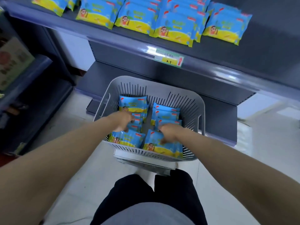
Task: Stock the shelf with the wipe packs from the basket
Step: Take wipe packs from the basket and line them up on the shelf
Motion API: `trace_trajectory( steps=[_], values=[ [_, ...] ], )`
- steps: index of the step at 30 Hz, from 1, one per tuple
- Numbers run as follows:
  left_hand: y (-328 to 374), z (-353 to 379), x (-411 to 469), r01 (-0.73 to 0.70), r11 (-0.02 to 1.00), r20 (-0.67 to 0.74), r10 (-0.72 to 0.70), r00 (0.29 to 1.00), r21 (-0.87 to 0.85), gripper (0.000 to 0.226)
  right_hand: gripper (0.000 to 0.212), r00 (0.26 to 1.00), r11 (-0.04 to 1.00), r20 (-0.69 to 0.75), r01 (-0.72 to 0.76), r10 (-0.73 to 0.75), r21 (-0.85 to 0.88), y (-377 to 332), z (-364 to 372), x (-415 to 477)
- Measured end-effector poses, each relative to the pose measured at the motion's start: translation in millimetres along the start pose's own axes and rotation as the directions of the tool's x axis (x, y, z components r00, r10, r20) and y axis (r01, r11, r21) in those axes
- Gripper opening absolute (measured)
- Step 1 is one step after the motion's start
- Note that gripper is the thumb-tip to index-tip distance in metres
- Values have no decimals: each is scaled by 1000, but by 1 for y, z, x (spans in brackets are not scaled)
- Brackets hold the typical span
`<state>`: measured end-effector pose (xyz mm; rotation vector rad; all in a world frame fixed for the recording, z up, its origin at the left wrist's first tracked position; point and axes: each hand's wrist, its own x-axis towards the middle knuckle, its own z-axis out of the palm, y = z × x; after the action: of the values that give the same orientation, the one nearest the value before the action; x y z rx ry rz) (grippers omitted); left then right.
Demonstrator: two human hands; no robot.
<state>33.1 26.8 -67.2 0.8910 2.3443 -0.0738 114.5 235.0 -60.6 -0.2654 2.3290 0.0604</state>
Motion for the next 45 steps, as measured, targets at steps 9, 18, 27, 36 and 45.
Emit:
trace_trajectory(
  steps=[9,18,27,36,45],
  values=[
    [-2,26,14,18,983,127,-41,991,182,37,54,999,997,0,-50,50,64,3,19,8],
    [8,-37,5,17,997,81,-11,997,-70,30,34,999,987,-46,15,-8,160,21,-38,-40],
    [54,-177,-21,-140,982,-284,99,954,-128,28,23,872,961,-468,-9,143,277,94,-155,-148],
    [87,-278,-32,-243,934,-519,75,851,-262,28,26,612,907,-697,-82,373,413,221,-231,-193],
    [128,-305,13,-276,903,-539,60,840,-329,26,32,726,902,-602,-59,333,428,274,-246,-106]
  ],
)
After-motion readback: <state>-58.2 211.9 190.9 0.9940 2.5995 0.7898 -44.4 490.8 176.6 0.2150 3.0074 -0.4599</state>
